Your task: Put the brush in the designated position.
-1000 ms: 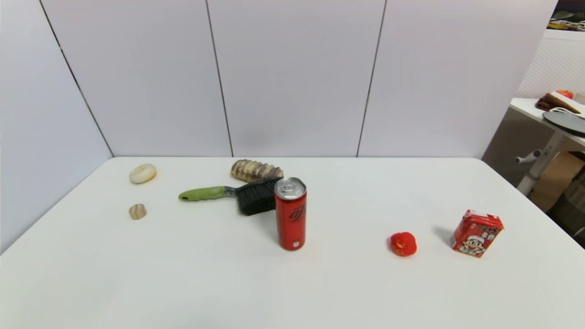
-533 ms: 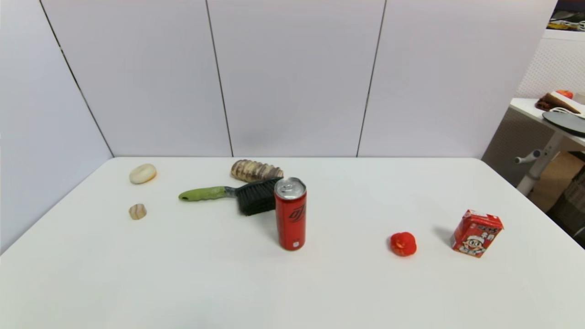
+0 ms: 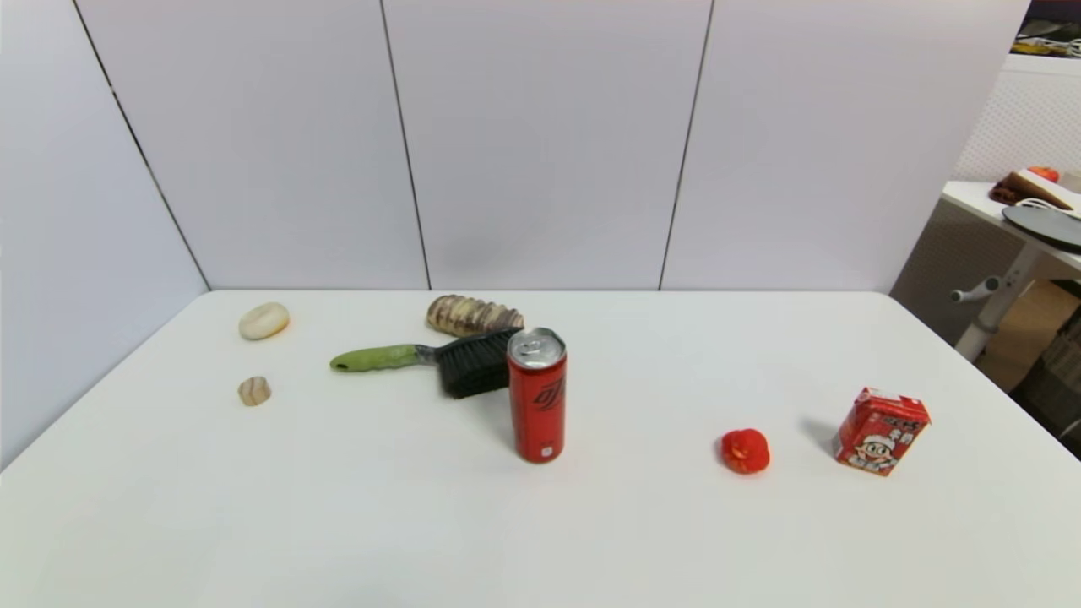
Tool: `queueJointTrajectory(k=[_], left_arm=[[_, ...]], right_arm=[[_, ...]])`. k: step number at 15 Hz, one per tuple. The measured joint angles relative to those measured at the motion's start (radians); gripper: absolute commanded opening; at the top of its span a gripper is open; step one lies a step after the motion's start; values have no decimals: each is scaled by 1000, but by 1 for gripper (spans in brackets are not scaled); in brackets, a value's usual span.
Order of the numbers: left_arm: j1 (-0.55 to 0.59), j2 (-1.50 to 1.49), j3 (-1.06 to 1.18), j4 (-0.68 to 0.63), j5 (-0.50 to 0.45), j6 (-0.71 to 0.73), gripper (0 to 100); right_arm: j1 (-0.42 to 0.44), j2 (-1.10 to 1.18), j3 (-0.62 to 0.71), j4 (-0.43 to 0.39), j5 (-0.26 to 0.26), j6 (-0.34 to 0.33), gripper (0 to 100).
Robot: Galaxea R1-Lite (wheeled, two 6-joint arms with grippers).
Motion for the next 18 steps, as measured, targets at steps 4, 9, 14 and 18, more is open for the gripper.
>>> queueJointTrajectory(k=[4,9,14,18], left_arm=[[0,0,0,0,0,0,100],[0,0,0,0,0,0,100],[0,0,0,0,0,0,100],[0,0,0,0,0,0,100]], right_arm=[[0,0,0,0,0,1,100],[0,0,0,0,0,-6,100],[0,0,0,0,0,-5,100],[0,0,0,1,0,-4,100]])
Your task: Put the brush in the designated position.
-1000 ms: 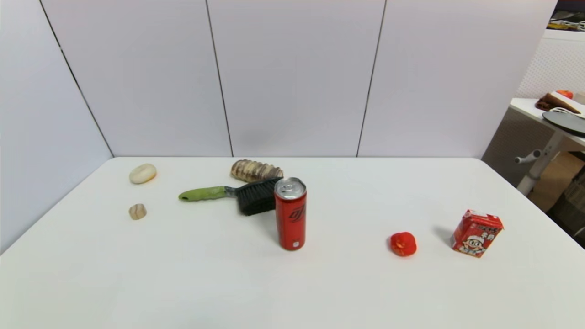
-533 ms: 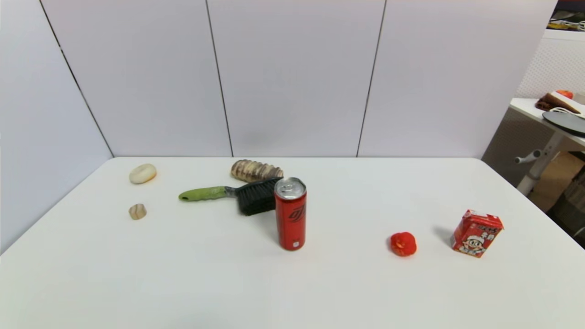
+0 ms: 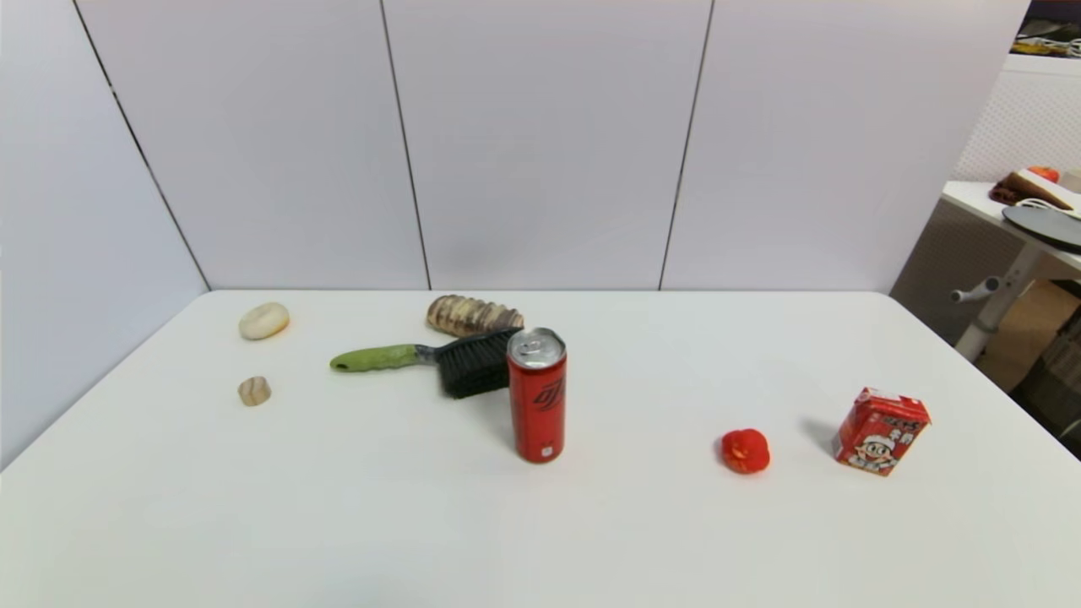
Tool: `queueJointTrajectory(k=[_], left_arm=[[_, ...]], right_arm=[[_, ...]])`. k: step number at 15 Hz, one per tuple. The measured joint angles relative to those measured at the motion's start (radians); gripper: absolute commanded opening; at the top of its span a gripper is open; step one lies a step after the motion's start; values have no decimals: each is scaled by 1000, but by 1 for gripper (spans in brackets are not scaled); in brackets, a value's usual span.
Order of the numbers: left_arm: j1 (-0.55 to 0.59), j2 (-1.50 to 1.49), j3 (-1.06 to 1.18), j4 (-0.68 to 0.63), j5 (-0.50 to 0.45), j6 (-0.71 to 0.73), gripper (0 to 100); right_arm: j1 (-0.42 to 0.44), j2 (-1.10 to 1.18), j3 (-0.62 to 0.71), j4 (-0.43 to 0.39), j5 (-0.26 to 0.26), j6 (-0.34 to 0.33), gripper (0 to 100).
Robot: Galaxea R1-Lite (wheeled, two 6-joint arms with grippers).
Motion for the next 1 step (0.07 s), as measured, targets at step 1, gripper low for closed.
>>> queueJointTrajectory(k=[1], left_arm=[[0,0,0,0,0,0,100]], right_arm=[[0,0,0,-1,-1,6,100]])
